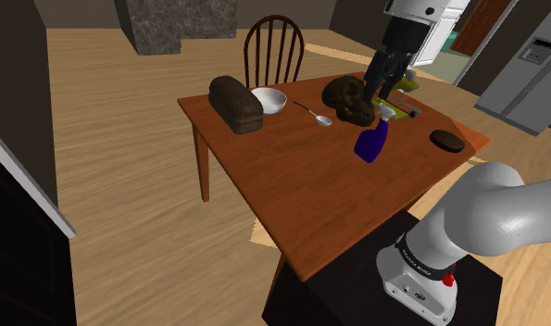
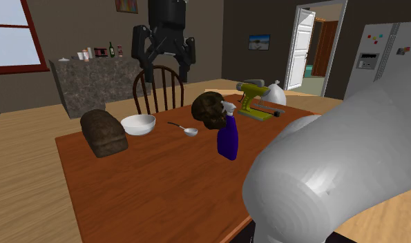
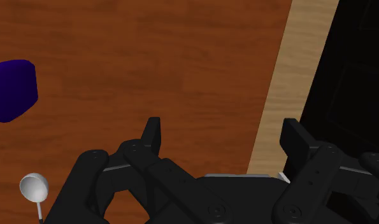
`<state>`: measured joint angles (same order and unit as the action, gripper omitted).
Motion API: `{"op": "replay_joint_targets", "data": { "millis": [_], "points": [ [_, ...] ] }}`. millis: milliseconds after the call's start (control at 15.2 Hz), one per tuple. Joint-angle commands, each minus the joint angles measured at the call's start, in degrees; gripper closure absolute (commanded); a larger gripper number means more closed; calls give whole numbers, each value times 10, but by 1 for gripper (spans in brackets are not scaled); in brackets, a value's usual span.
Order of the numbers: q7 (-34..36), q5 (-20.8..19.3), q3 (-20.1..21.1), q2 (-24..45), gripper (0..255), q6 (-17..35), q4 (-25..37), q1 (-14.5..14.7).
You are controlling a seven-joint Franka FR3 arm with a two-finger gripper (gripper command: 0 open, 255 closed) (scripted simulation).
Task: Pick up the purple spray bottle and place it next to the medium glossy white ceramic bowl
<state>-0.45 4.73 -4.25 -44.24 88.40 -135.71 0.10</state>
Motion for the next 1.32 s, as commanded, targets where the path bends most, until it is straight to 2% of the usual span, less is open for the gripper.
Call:
{"op": "replay_joint_targets", "data": {
  "millis": [0, 660, 1254],
  "points": [
    [0, 0, 0, 0, 0, 0, 0, 0],
    [-117, -96, -103, 50, 0, 85, -30, -49],
    [-219, -152, -201, 150, 0, 177, -4, -79]
  ]
}}
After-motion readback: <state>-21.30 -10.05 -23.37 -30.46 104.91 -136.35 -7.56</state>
